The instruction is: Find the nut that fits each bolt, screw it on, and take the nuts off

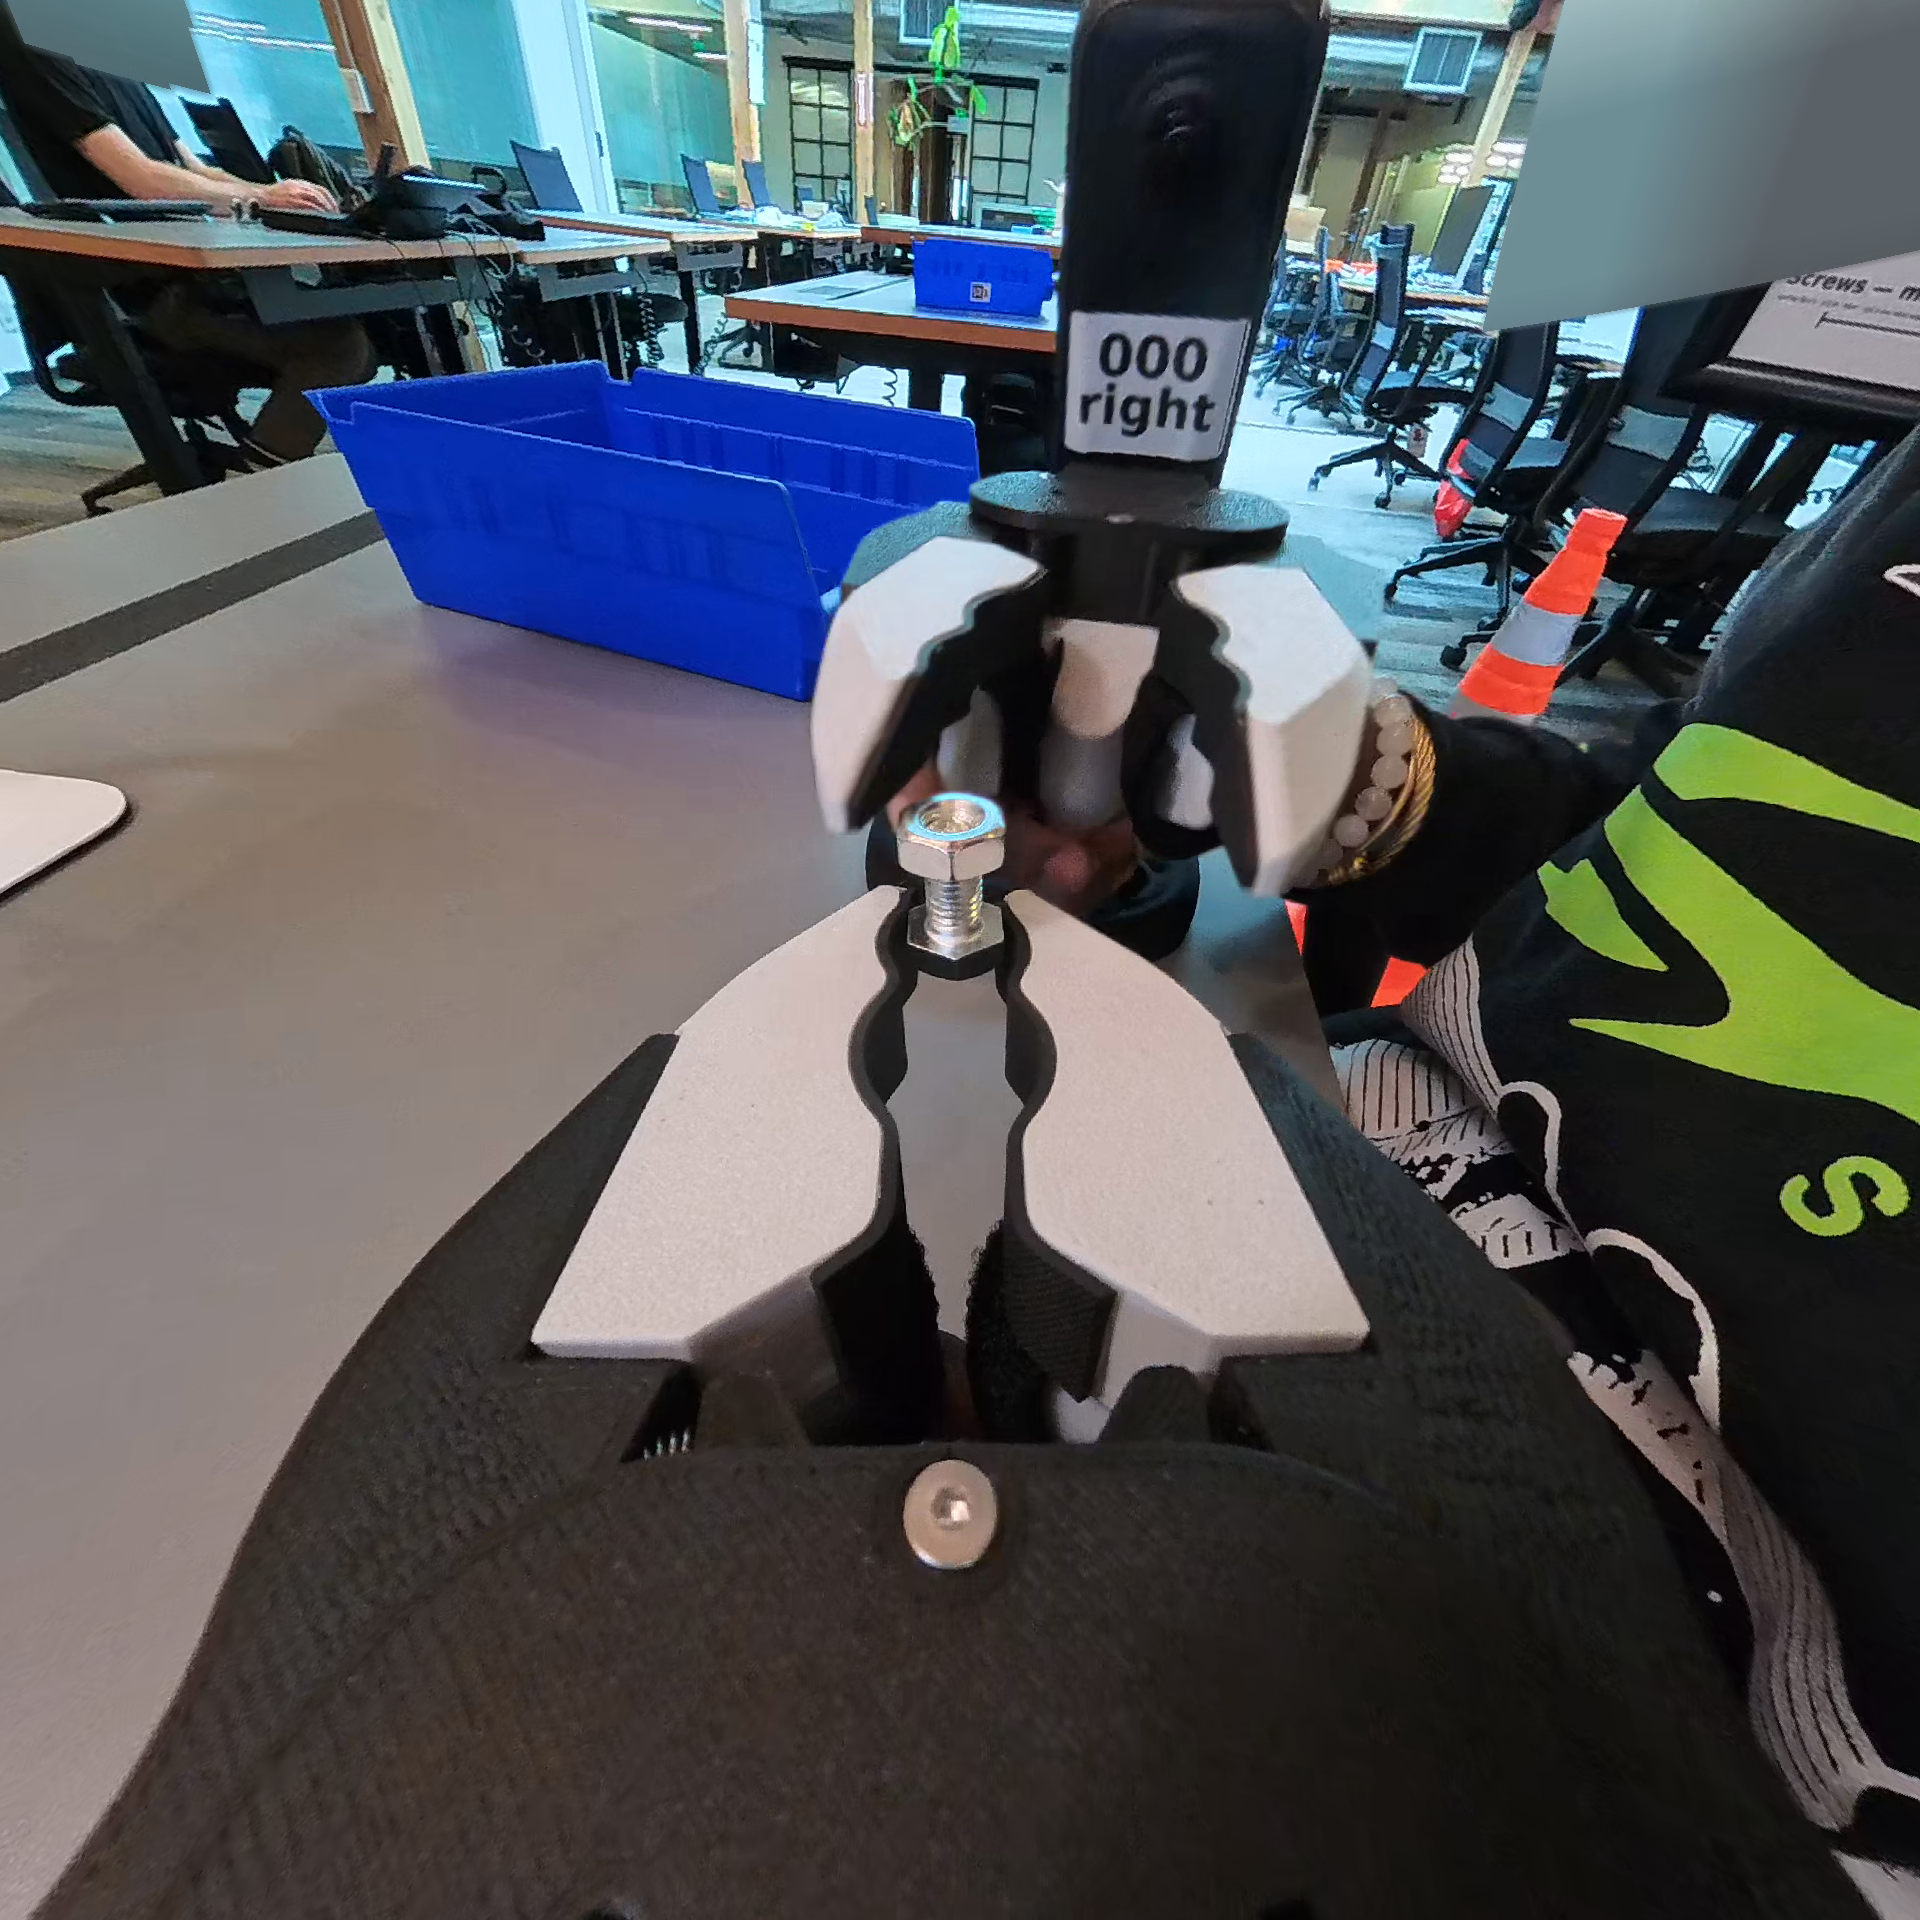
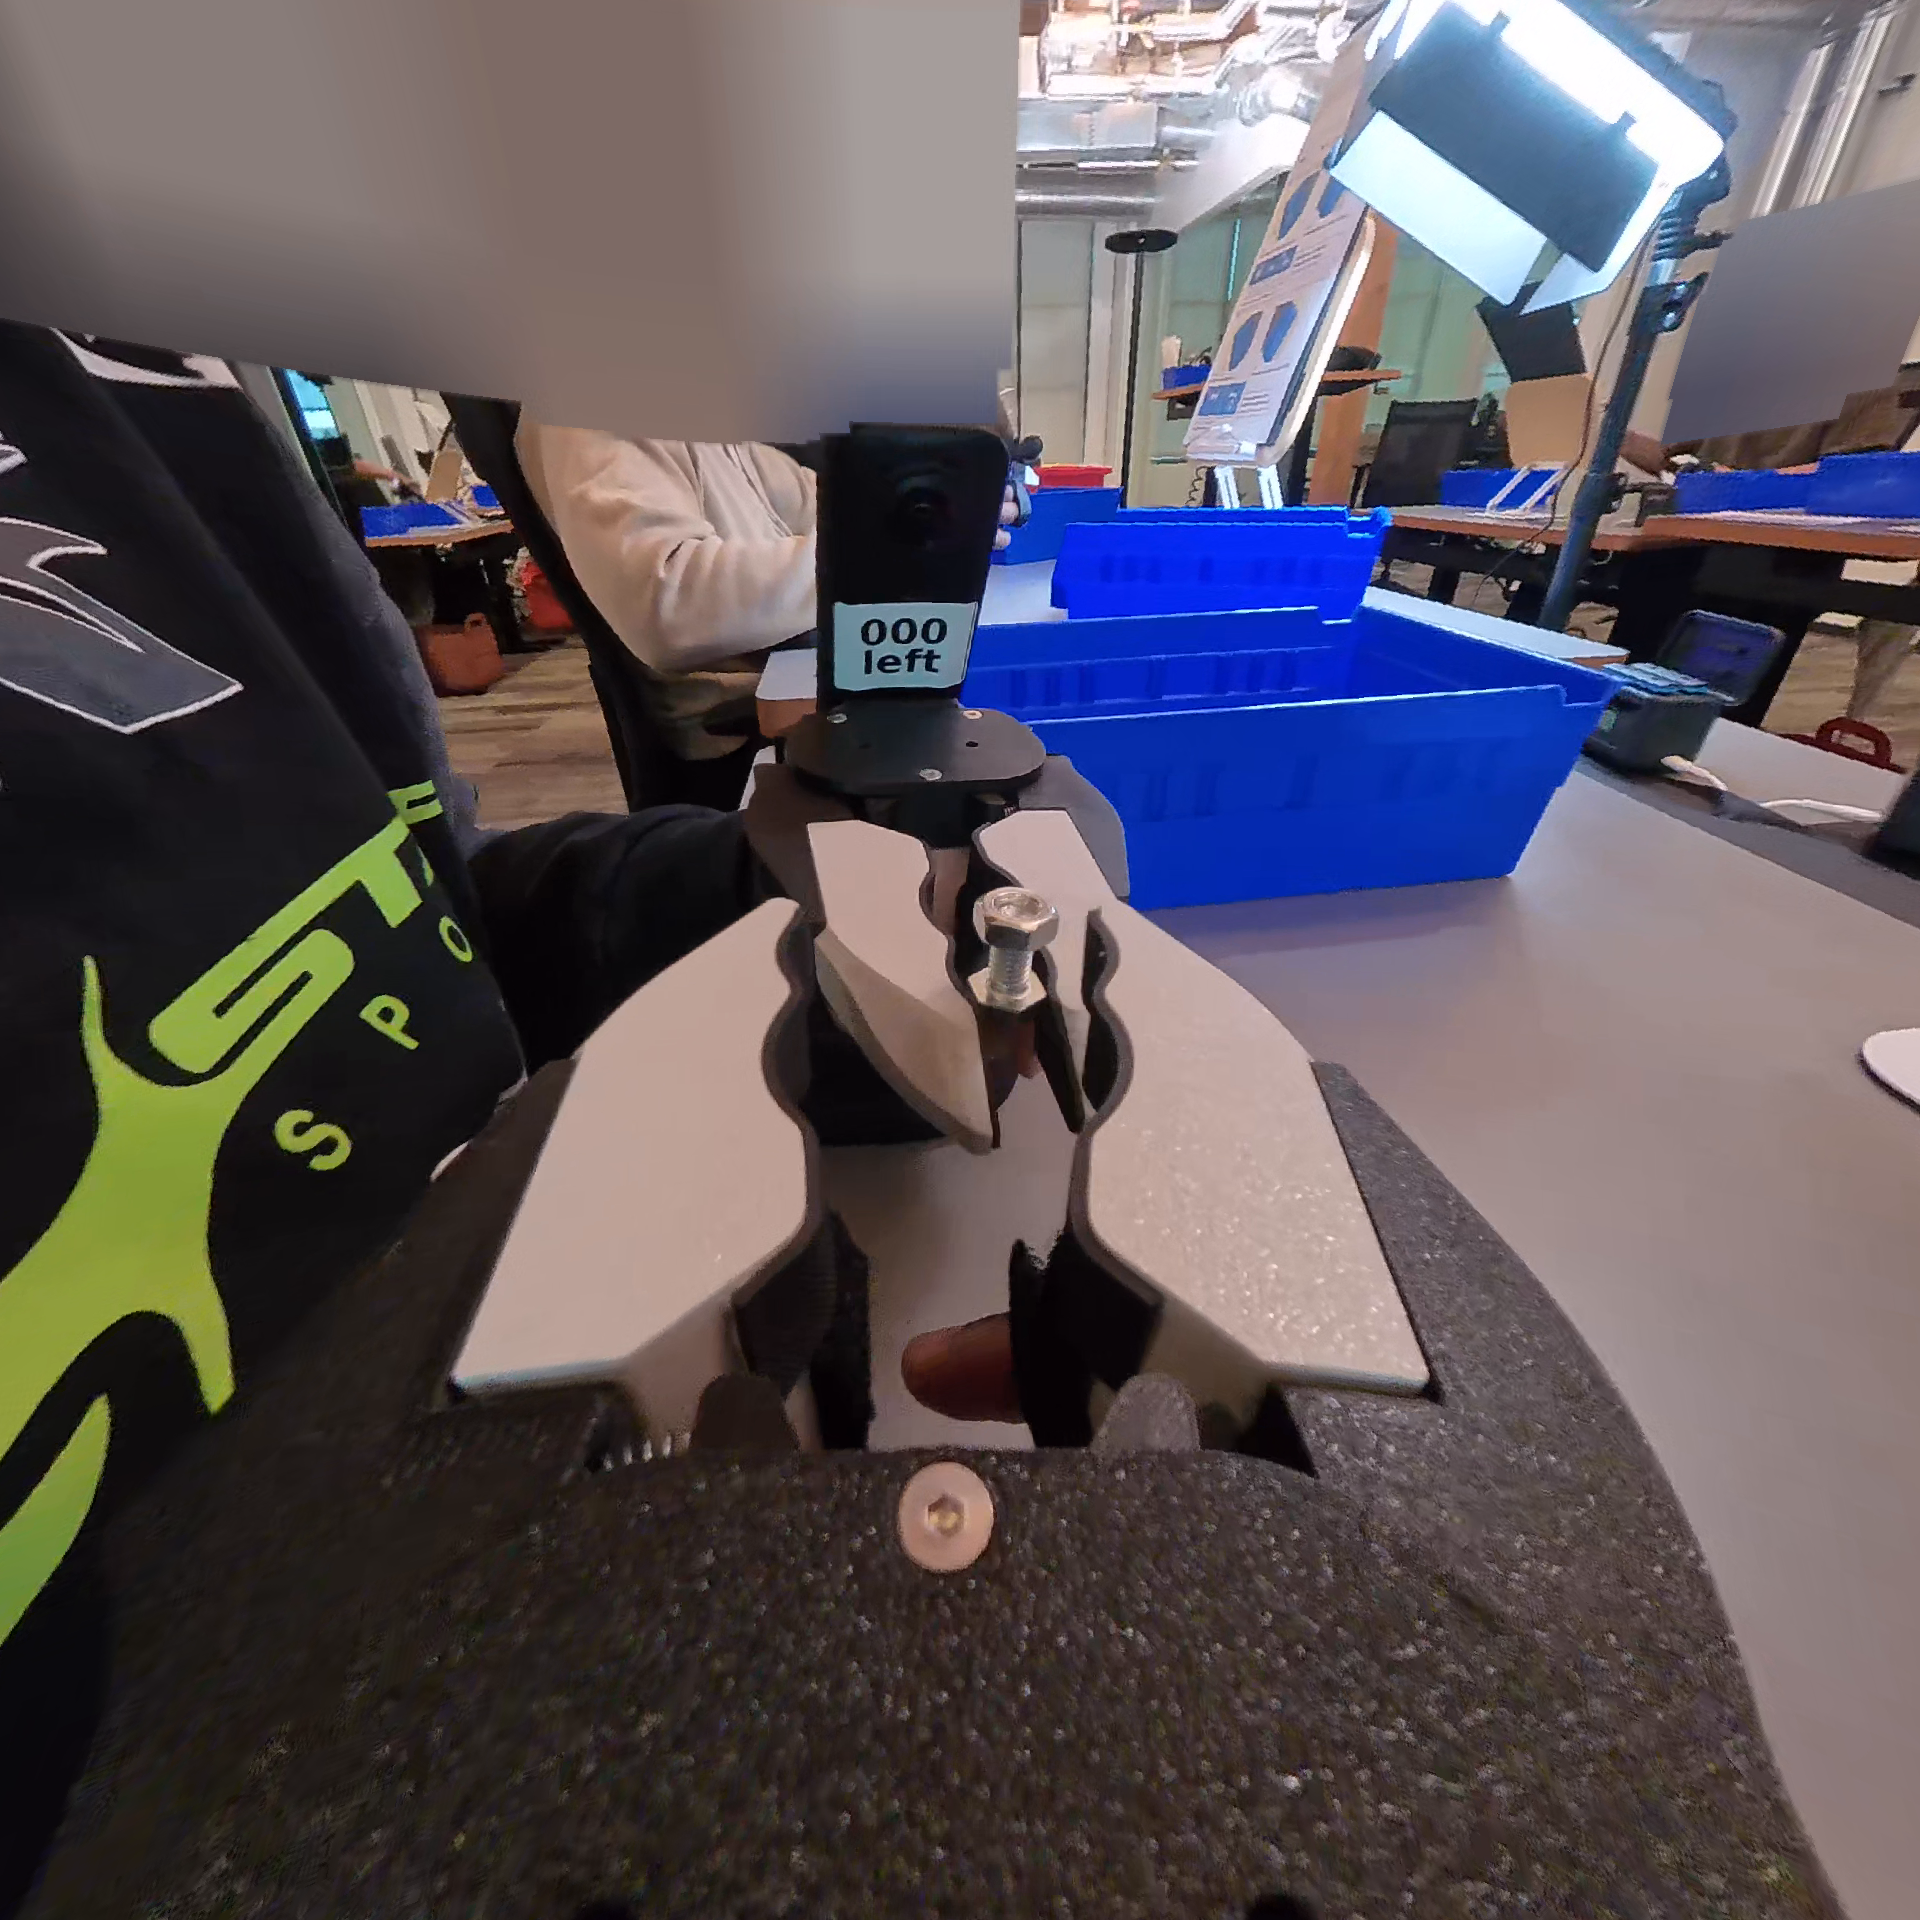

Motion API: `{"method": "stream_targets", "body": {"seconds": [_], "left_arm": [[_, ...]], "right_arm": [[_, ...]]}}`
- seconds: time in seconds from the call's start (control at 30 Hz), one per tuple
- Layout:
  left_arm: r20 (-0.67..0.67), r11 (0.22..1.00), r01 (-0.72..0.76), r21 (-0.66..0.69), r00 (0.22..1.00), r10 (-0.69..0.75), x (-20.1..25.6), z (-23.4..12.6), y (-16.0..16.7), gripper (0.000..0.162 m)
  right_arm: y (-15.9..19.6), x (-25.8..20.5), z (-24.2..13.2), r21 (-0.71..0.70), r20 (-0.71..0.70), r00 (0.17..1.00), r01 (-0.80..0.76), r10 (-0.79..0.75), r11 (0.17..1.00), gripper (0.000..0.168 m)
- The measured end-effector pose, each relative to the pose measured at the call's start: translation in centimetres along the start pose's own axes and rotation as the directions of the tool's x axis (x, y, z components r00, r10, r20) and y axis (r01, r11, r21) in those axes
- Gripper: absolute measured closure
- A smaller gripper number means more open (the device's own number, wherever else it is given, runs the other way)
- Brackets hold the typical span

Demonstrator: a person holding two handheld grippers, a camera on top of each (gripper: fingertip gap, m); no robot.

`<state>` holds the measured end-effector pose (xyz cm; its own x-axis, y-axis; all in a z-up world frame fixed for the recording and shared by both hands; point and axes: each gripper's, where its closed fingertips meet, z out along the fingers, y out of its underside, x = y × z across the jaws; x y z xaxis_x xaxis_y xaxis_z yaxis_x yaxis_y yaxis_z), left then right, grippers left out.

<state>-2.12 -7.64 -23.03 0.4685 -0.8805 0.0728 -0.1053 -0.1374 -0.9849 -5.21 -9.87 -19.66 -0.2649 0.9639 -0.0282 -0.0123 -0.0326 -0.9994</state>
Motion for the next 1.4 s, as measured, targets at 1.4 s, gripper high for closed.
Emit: {"method": "stream_targets", "body": {"seconds": [1.4], "left_arm": [[-0.004,1.000,-0.002,-0.004,1.000,0.002,0.0,0.0,0.1,0.148]], "right_arm": [[0.1,-0.2,0.8,-0.007,0.023,0.999,0.028,-0.028,1.000,0.117]]}}
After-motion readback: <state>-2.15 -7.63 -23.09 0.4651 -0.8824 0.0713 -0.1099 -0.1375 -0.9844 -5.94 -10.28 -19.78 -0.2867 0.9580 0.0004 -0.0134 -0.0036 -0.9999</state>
